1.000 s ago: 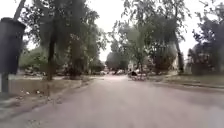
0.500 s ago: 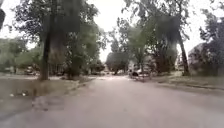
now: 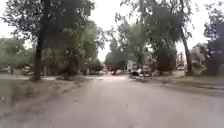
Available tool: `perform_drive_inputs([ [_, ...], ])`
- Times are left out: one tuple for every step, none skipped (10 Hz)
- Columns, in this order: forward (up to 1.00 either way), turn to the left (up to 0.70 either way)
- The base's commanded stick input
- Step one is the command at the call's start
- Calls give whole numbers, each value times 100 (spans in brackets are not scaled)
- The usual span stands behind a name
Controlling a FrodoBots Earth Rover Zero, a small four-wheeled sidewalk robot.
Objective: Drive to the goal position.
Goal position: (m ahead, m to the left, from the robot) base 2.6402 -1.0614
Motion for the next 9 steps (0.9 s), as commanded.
perform_drive_inputs([
  [100,1],
  [100,1],
  [100,1],
  [100,1],
  [100,1],
  [100,1],
  [100,1],
  [100,1],
  [100,1],
])
